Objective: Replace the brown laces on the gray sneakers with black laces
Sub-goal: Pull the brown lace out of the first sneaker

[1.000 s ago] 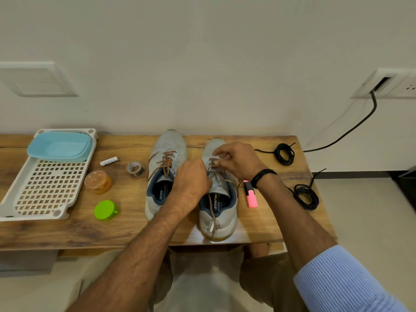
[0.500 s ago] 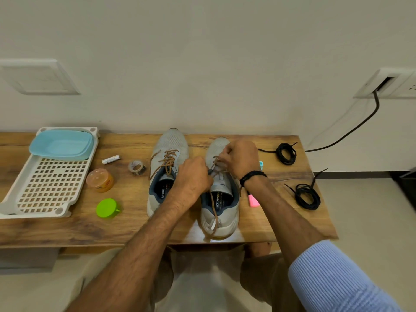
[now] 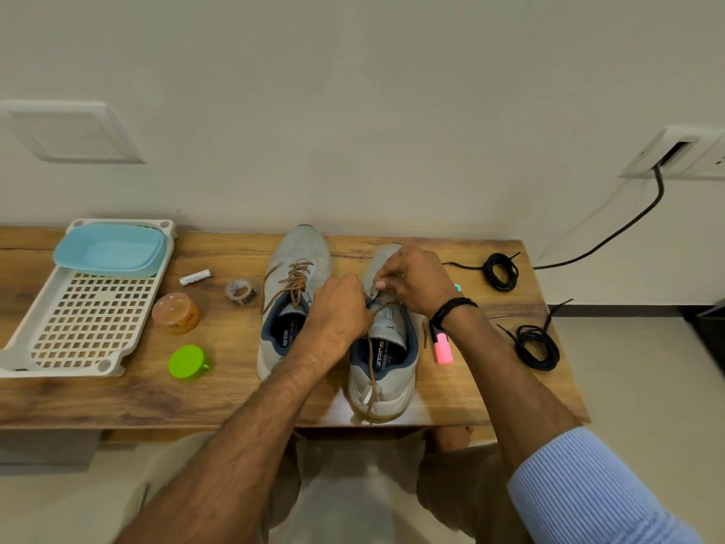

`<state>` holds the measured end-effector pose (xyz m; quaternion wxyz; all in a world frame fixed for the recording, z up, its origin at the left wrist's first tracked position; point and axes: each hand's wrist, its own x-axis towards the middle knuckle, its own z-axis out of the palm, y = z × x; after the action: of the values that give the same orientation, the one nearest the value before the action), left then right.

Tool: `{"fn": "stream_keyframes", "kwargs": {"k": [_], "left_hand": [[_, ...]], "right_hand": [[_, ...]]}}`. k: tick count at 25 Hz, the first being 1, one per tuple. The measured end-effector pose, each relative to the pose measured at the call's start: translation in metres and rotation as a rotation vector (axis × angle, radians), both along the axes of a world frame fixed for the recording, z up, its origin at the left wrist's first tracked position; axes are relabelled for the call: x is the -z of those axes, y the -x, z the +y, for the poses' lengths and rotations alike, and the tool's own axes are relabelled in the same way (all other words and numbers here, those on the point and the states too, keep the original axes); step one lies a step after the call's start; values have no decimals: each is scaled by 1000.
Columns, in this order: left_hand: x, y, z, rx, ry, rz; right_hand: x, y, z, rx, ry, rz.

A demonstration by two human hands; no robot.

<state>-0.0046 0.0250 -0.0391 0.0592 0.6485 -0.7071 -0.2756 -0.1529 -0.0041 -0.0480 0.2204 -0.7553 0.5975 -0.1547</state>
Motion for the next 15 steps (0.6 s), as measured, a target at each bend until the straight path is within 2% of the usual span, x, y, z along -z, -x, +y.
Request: {"fn": "stream_keyframes", "kwargs": {"k": [2, 5, 6, 7, 11, 15], "left_hand": [[-1, -1, 0, -4, -8, 9], [-3, 1, 0, 3, -16, 16], [-4, 1, 1, 3, -12, 22], [-4, 3, 1, 1, -8, 26], [0, 6, 0, 1, 8, 15], [4, 6, -2, -1, 24, 17]], "right_hand": [[-1, 1, 0, 151, 28, -67], [-1, 14, -1, 727, 127, -190], [-1, 18, 0, 838, 134, -204], [0, 19, -1, 839, 145, -199], [-4, 7, -1, 360, 68, -223], [9, 5, -4, -20, -29, 29]]}}
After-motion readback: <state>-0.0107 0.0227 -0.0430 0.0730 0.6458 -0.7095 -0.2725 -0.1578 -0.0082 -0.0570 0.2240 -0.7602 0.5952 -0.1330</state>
